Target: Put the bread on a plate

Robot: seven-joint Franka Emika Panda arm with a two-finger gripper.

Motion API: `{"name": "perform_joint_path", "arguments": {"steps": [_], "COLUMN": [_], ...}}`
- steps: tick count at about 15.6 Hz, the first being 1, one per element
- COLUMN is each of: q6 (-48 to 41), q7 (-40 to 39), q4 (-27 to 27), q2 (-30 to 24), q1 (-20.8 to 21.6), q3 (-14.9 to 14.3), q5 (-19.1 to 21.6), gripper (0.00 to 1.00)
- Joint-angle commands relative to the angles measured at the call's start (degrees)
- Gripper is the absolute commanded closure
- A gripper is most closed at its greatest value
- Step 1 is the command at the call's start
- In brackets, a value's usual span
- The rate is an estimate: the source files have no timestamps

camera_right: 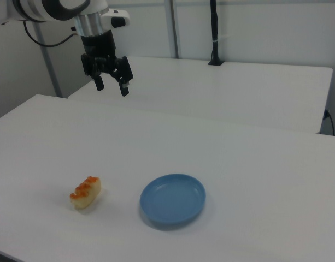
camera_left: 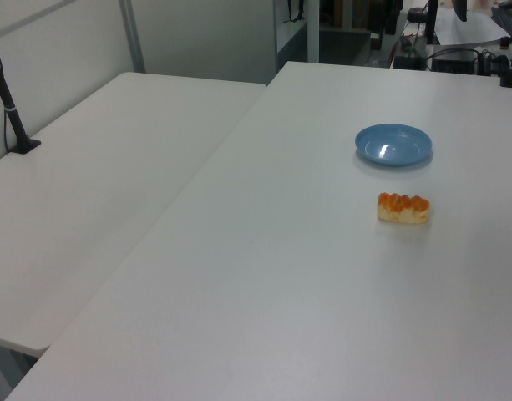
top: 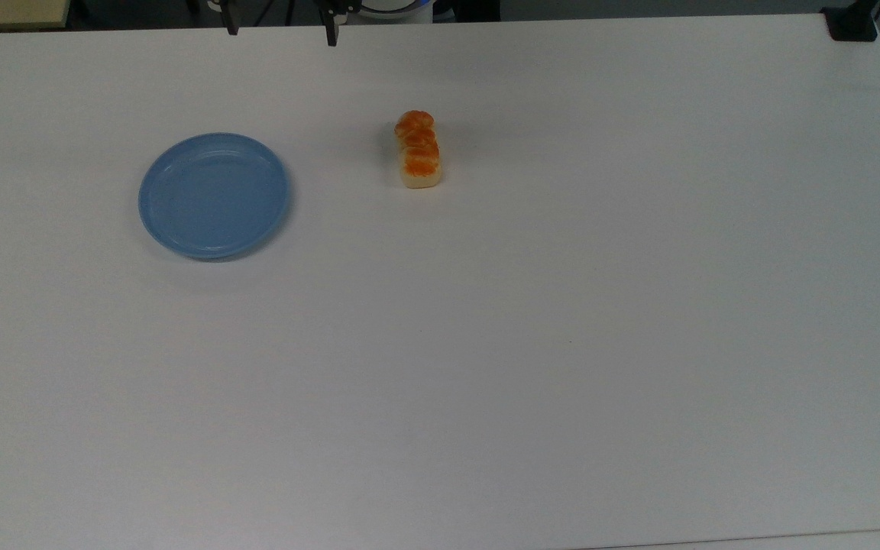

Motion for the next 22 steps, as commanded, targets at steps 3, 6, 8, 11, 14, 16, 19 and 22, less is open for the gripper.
{"name": "perform_joint_path", "arguments": {"steps": [3,6,8,11,14,16,19,22], "q6": [1.3,1.2,1.1,0.9,1.2,1.8,2.0,2.4], "q7": [-0.5,-0.6,-0.8,-0.9,-0.4,-0.4,-0.5,-0.7], "q4": [-2.8,-2.8,-2.8,-2.8,-3.2,-4.4,-5.0,-7.4], "q2": [-2.2,-2.2,-2.2,-2.3,-2.4,-2.9,-3.2,-4.2], "q1": [-0.7,-0.6,-0.6,-0.6,-0.5,-0.4,-0.4,-0.1], "q3": [0.3,0.3,0.3,0.3,0.3,0.3,0.3,0.4], "q5": [1.4,1.4,1.4,1.4,1.8,1.9,2.5,2.9], "gripper": [0.00,0.00,0.00,0.00,0.00,0.00,0.00,0.00]}}
